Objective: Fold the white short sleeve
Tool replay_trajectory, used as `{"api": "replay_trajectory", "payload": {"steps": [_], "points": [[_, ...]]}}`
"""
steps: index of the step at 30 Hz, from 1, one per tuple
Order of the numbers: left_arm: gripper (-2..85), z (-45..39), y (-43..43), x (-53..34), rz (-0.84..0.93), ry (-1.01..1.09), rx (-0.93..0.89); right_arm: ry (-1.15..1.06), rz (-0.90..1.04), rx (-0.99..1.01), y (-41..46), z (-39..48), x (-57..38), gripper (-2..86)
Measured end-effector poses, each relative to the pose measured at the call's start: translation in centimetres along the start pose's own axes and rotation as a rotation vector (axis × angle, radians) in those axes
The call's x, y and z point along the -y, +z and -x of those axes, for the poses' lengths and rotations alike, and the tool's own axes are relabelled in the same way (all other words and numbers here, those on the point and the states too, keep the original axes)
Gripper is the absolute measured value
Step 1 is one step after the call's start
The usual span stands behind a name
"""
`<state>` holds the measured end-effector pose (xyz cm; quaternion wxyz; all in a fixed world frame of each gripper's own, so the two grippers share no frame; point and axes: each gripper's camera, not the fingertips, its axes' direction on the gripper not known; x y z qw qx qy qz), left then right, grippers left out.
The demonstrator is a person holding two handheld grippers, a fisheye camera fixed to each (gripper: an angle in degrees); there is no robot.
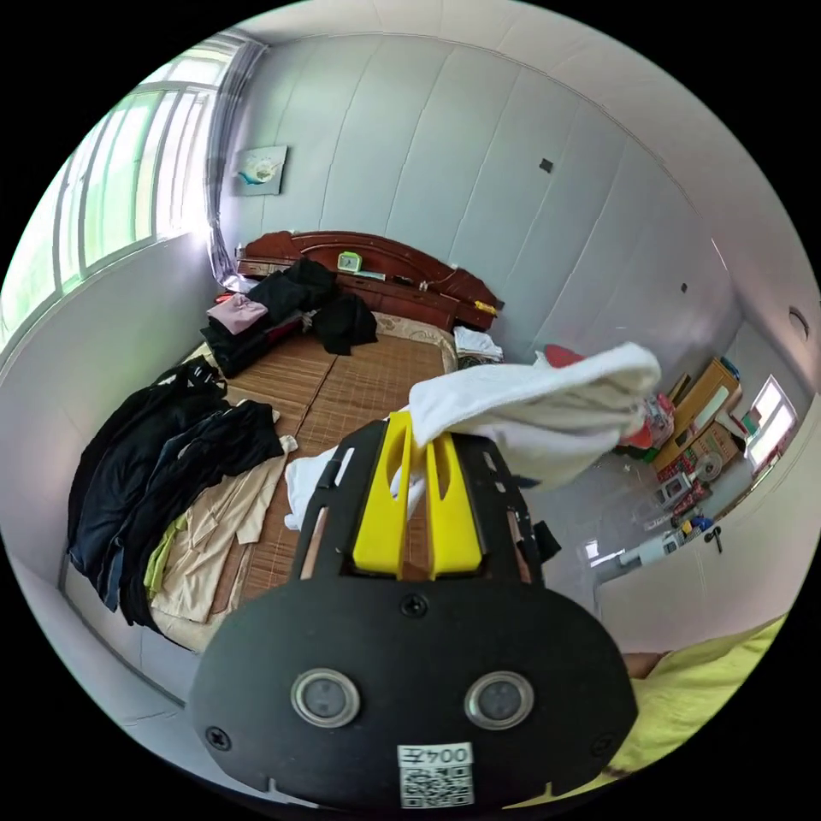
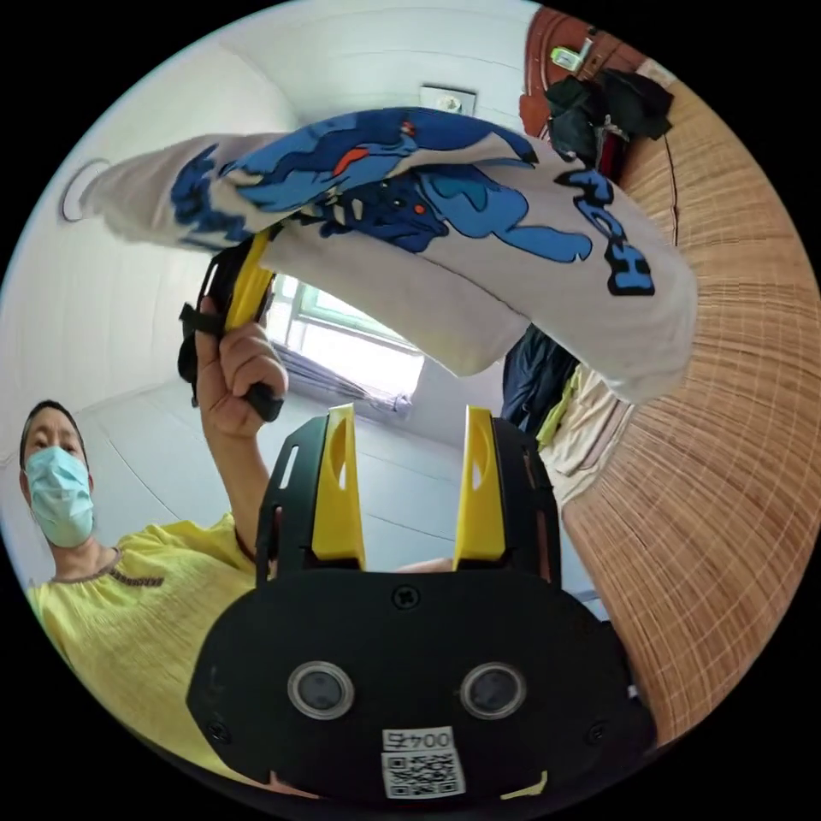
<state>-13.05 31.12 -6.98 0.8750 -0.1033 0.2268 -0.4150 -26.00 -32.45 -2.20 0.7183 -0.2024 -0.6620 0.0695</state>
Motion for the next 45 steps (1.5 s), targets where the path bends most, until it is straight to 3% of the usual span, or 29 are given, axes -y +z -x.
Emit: {"api": "replay_trajectory", "payload": {"steps": [3,11,16,20,25,30,35,41,45], "points": [[-0.1,-0.6,0.1,1.2,-0.007,-0.045,-0.013,0.084,-0.124,0.062,0.3,-1.6,-0.3,20.0],[0.0,-0.6,1.7,3.1,0.021,-0.142,-0.075,-0.058,-0.16,-0.512,-0.3,0.2,-1.4,16.5],[0.1,-0.4,2.3,3.5,0.033,-0.185,-0.116,-0.215,-0.182,-0.725,-0.6,1.9,-3.2,15.3],[0.1,-0.7,2.8,3.7,0.05,-0.179,-0.127,-0.253,-0.114,-0.535,1.5,2.3,-1.8,13.6],[0.2,0.3,1.8,4.1,0.023,-0.173,-0.11,-0.199,-0.168,-0.552,2.6,0.7,-0.5,12.3],[0.1,3.7,0.5,4.3,-0.013,-0.129,-0.018,-0.204,-0.087,-0.525,2.7,0.4,2.6,0.9],[0.5,8.4,1.2,2.6,0.013,0.112,0.197,-0.243,0.013,-0.175,-2.0,1.9,5.5,-0.6],[3.1,11.7,5.2,-2.8,0.164,0.402,0.035,-0.159,0.044,0.13,-4.4,1.3,10.3,-0.7],[8.0,17.2,5.8,-5.3,0.183,0.265,-0.19,-0.02,-0.031,0.18,-5.0,-1.2,11.6,-0.8]]}}
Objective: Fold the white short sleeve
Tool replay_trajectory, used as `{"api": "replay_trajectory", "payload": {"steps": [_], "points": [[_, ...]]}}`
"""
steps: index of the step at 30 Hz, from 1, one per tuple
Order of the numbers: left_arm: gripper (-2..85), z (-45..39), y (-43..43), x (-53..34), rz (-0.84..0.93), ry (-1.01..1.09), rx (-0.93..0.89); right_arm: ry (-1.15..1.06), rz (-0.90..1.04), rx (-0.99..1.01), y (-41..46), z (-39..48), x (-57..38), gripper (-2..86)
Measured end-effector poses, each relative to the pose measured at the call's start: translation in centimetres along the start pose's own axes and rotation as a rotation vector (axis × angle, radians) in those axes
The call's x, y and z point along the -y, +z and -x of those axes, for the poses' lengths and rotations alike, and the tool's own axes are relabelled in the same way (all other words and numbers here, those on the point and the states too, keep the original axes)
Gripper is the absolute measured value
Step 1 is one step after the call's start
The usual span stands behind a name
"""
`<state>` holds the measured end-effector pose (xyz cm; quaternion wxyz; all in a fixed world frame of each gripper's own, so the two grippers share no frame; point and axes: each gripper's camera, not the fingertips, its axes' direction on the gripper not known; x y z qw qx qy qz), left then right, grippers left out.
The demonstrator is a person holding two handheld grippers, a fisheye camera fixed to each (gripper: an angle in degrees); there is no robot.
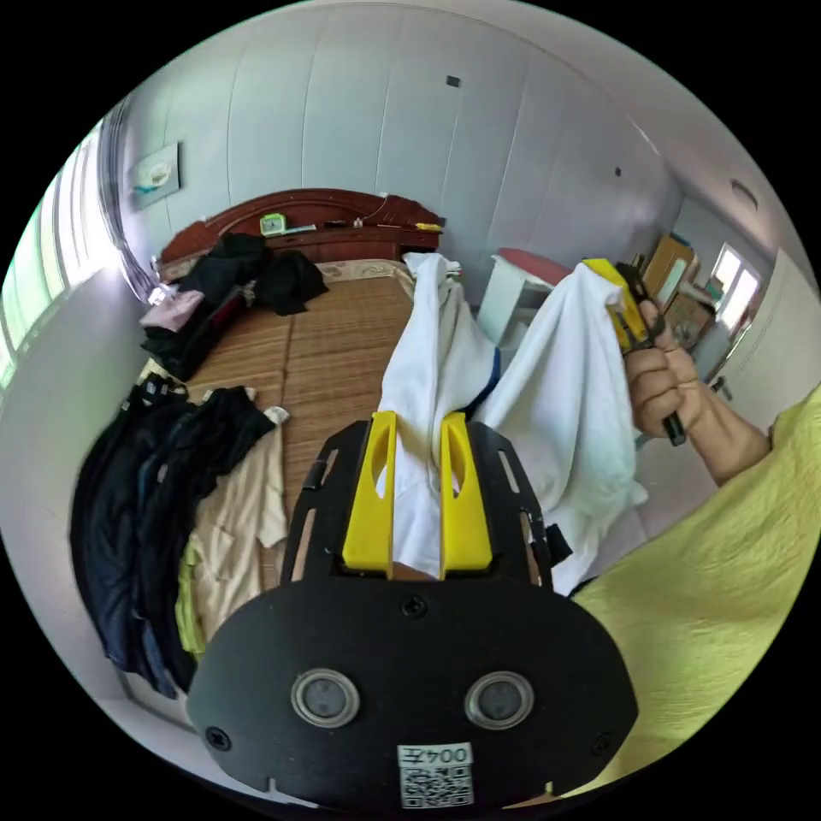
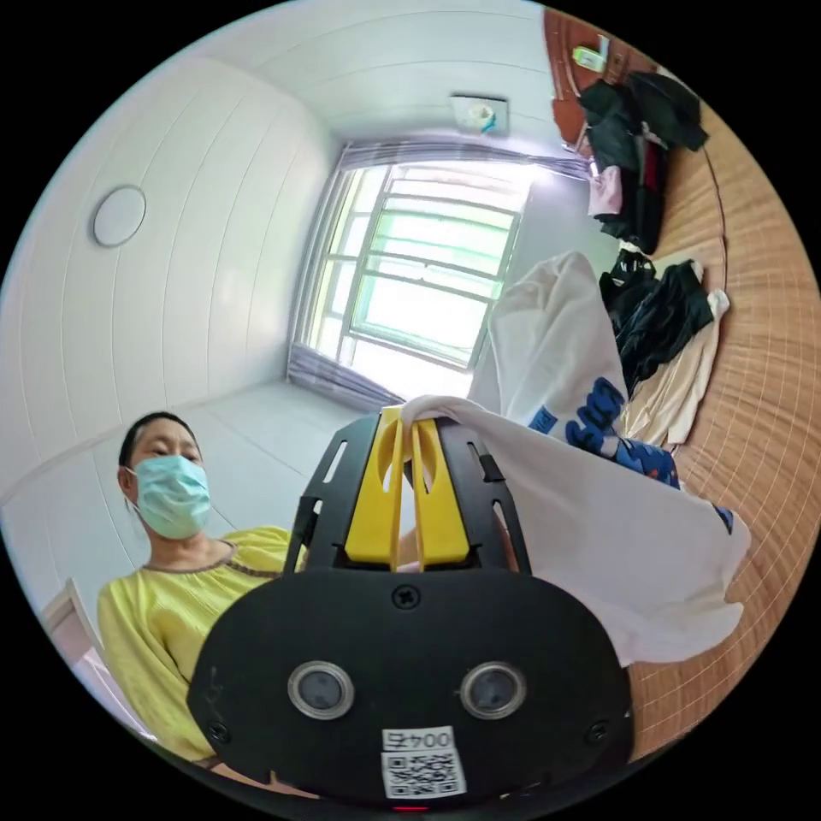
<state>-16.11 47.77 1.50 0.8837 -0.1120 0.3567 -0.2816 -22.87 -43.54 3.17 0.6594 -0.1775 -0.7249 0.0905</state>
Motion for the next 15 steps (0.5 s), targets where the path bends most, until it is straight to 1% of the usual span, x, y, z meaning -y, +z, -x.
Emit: {"api": "replay_trajectory", "payload": {"steps": [2,4,6,9,12,15], "points": [[9.7,2.2,-0.5,-1.7,-0.008,-0.04,-0.072,0.075,-0.049,0.015,-0.5,-1.6,0.0,-0.8],[10.9,4.2,-1.4,-3.6,-0.026,-0.073,-0.079,0.108,-0.068,0.002,-0.7,-2.5,0.1,-0.8],[11.1,6.4,-3.2,-6.0,-0.045,-0.102,-0.052,0.136,-0.095,-0.023,-1.0,-3.3,0.2,-0.7],[10.7,8.0,-4.7,-8.9,-0.022,-0.098,0.001,0.166,-0.173,-0.051,-1.7,-4.0,0.6,-0.7],[10.5,7.5,-5.2,-10.7,-0.017,-0.063,0.013,0.207,-0.203,-0.145,-1.2,-4.4,1.2,-0.7],[10.9,5.7,-3.6,-11.6,-0.015,-0.001,-0.004,0.232,-0.231,-0.151,-0.1,-5.3,1.4,-0.7]]}}
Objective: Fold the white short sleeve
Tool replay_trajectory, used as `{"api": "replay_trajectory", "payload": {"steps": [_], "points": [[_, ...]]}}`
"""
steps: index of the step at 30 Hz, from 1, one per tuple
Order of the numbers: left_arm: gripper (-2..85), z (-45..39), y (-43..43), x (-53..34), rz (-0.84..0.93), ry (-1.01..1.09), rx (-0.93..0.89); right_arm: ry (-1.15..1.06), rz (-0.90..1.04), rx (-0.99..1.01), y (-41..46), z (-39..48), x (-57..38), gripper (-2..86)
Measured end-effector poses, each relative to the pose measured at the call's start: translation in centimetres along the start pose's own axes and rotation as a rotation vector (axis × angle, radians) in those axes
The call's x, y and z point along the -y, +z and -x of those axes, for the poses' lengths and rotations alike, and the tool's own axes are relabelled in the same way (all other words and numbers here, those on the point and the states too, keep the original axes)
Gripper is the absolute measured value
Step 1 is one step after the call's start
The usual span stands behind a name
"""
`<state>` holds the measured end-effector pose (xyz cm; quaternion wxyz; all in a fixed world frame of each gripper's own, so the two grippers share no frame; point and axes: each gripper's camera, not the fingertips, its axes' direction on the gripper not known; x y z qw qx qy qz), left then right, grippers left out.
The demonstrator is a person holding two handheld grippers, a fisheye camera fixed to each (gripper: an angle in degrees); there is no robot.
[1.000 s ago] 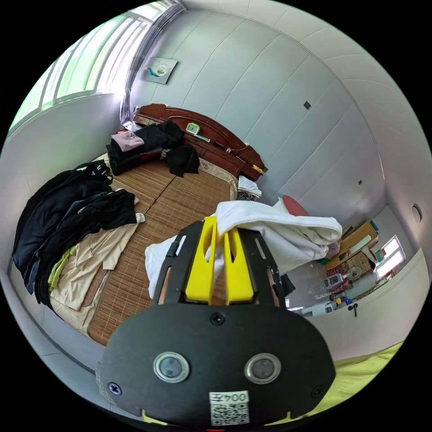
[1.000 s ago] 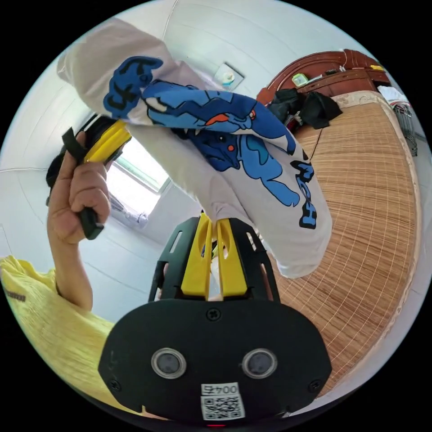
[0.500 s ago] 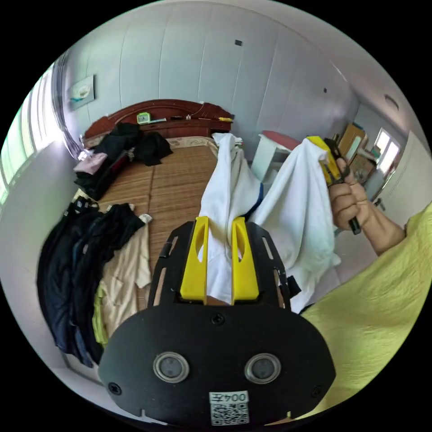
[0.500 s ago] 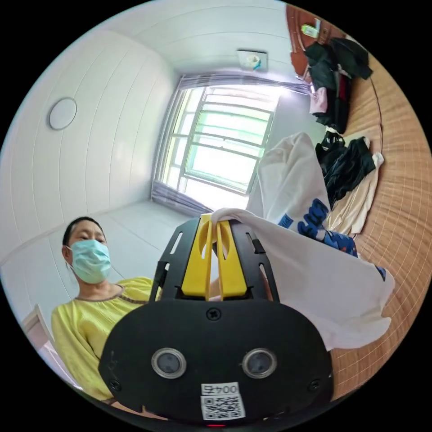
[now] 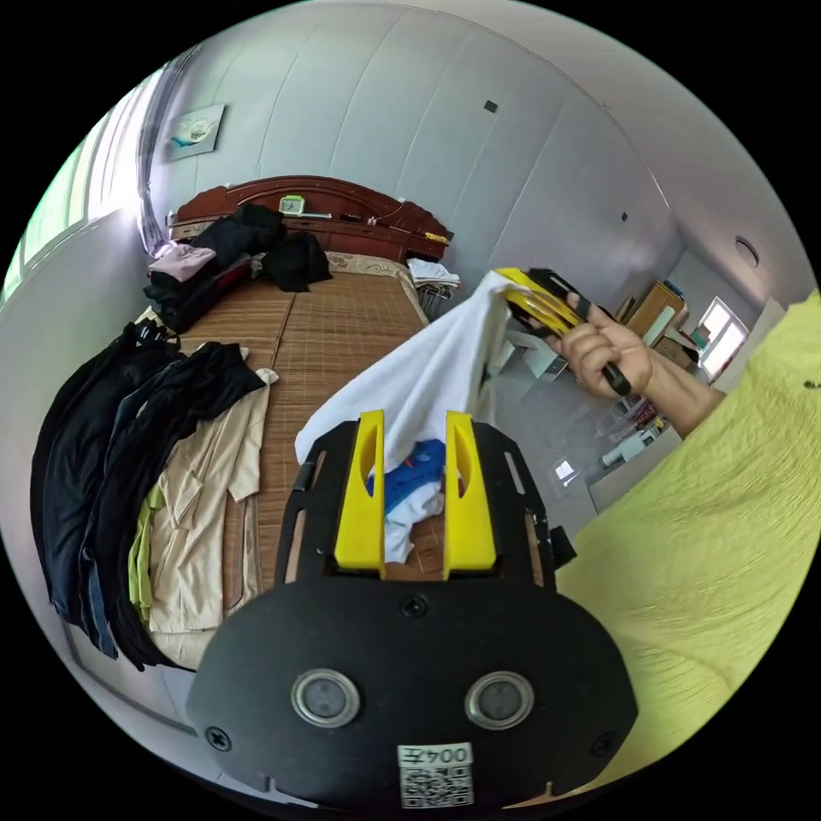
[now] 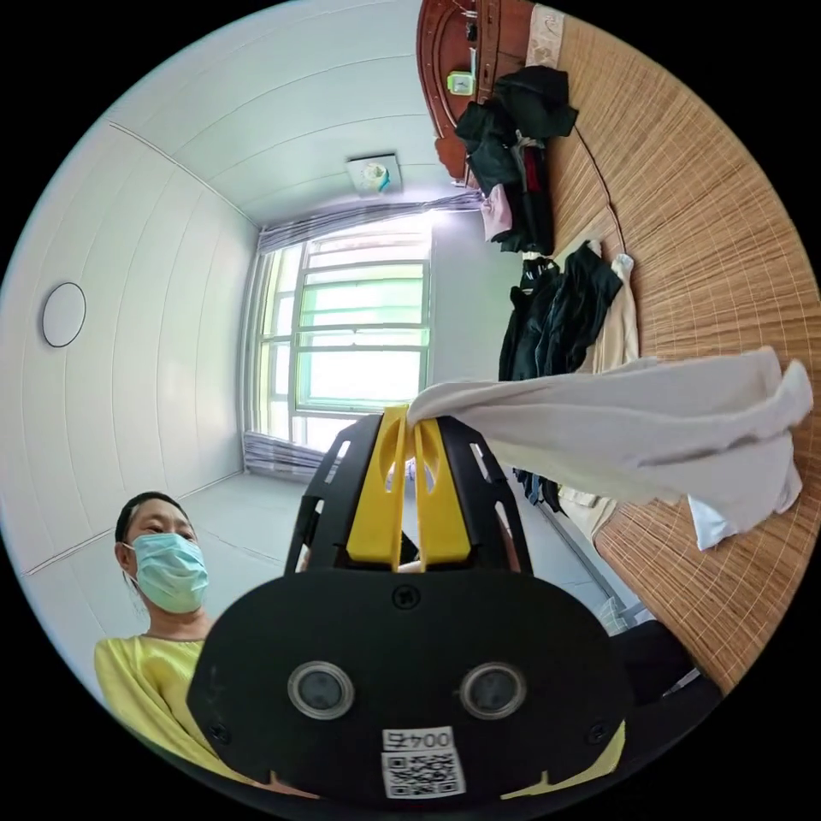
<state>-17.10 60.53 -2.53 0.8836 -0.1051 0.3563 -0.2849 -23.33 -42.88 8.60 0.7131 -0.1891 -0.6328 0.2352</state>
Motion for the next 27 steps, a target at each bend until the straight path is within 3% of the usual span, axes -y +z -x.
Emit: {"api": "replay_trajectory", "payload": {"steps": [7,19,27], "points": [[12.1,-0.4,6.4,-1.5,0.039,0.111,0.06,0.016,-0.009,-0.067,3.3,0.9,0.7,-0.7],[12.1,5.1,11.8,-4.6,0.071,0.067,0.05,0.009,0.039,-0.1,3.2,2.9,-0.6,-0.7],[11.5,0.0,15.0,-6.9,0.113,0.107,0.157,-0.014,0.126,-0.053,-1.1,4.9,-2.6,-0.7]]}}
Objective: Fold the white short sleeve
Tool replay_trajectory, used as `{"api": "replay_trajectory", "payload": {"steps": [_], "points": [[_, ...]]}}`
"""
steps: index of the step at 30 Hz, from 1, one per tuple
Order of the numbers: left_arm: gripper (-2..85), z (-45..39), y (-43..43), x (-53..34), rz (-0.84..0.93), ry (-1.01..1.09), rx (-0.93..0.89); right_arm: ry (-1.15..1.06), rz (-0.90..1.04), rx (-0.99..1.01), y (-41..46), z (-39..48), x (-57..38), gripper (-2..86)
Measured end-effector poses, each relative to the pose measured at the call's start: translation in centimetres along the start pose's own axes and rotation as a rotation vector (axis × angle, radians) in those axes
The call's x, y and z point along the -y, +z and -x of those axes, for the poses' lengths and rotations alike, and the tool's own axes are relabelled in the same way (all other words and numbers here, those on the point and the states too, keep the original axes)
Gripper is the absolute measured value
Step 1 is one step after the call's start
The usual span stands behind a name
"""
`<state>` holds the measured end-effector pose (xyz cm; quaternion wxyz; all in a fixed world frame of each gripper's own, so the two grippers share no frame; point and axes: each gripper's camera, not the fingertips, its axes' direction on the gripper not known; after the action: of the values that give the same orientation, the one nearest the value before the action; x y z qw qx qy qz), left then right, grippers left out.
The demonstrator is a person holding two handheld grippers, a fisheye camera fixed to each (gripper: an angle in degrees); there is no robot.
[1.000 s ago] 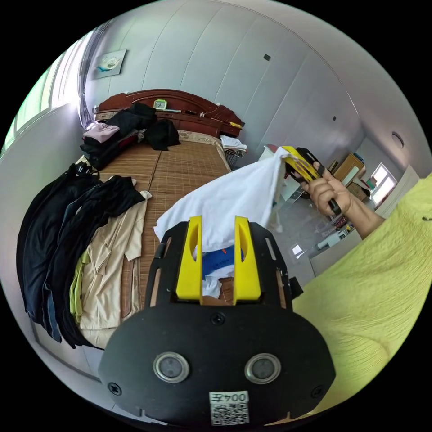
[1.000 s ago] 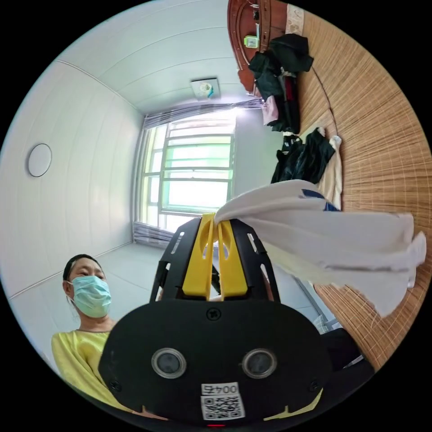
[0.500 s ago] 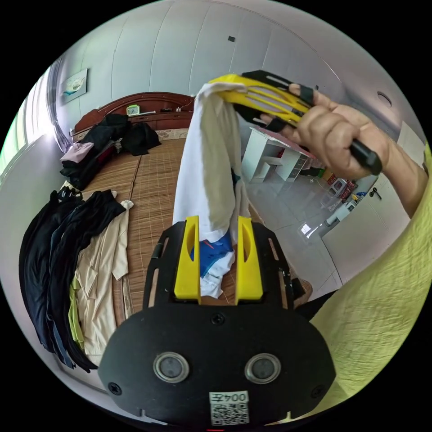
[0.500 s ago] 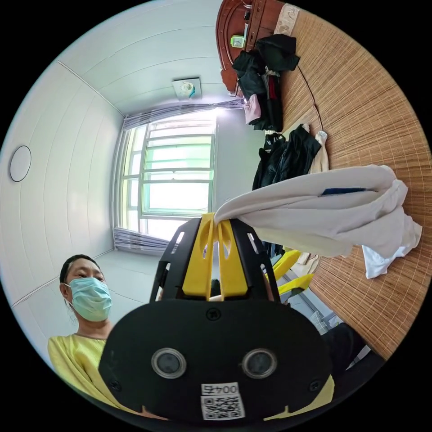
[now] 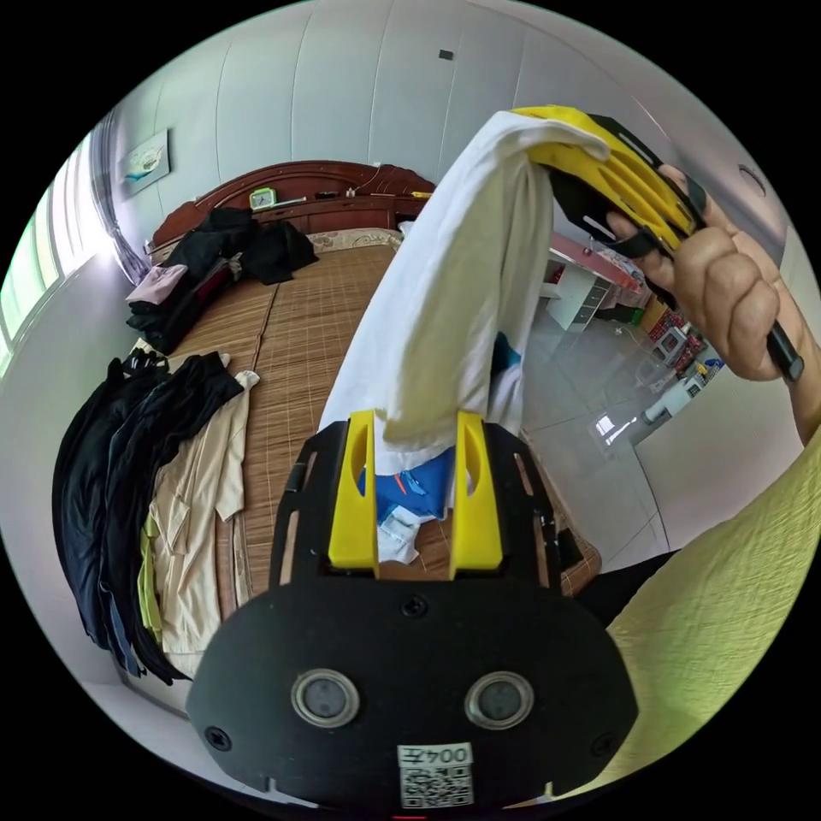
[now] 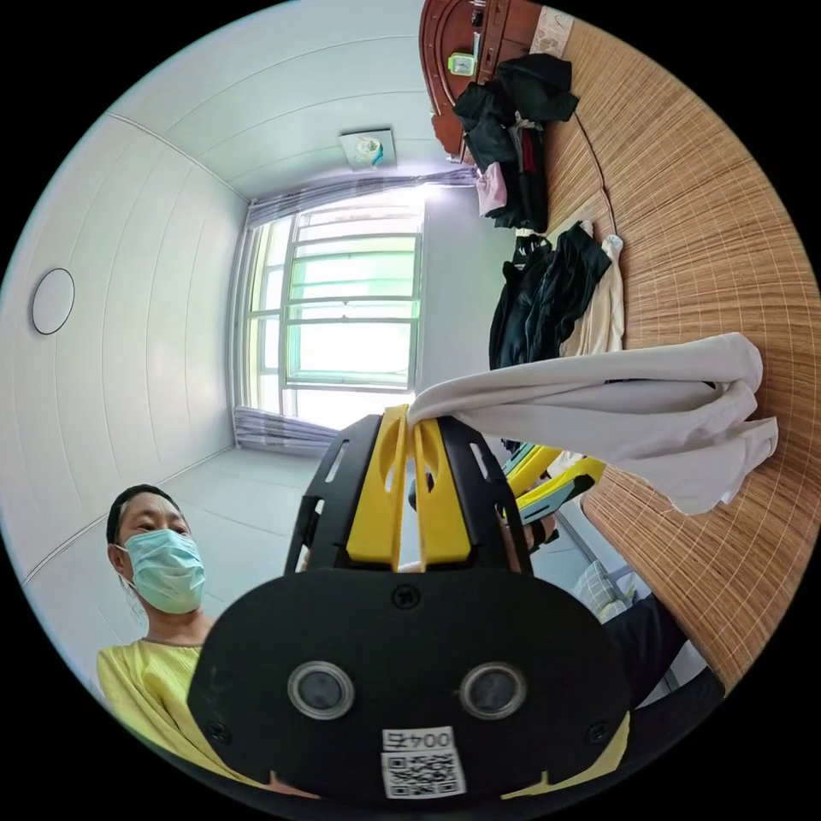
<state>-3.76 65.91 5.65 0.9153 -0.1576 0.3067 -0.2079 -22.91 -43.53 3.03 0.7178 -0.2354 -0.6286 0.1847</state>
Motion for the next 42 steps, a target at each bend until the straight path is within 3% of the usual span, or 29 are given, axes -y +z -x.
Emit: {"api": "replay_trajectory", "payload": {"steps": [5,10,15,17,25,29,33,37,40,42], "points": [[4.2,-4.4,1.4,-2.0,0.016,-0.025,-0.063,-0.041,0.077,0.015,-3.8,1.5,-2.1,-0.7],[1.6,-7.9,0.0,-4.0,0.06,-0.111,0.082,-0.003,0.054,-0.002,-9.1,0.4,-2.8,-0.3],[0.7,-10.6,-1.6,-1.8,0.125,-0.013,0.166,0.056,0.158,-0.165,-12.6,-1.4,-4.4,4.2],[0.5,-11.6,-1.8,-0.3,0.17,0.068,0.174,-0.082,0.352,-0.32,-11.9,0.8,-5.7,11.2],[0.5,-16.0,-0.1,4.7,0.352,0.339,0.135,-0.763,0.569,-0.728,-3.3,16.2,-11.7,19.5],[0.8,-17.9,0.5,5.4,0.319,0.405,0.082,-0.918,0.685,-0.943,3.6,17.3,-15.9,15.6],[1.6,-19.5,1.9,3.7,0.305,0.532,0.172,-0.974,0.609,-1.056,5.6,17.3,-17.6,5.3],[3.4,-18.6,1.4,0.5,0.168,0.534,0.201,-0.909,0.564,-1.06,3.8,17.9,-16.7,3.6],[7.1,-17.3,1.4,-5.0,0.075,0.508,0.368,-0.851,0.474,-1.042,0.4,19.3,-15.1,3.5],[8.3,-17.2,2.5,-8.5,0.077,0.519,0.465,-0.856,0.426,-0.928,-2.3,20.7,-14.2,3.5]]}}
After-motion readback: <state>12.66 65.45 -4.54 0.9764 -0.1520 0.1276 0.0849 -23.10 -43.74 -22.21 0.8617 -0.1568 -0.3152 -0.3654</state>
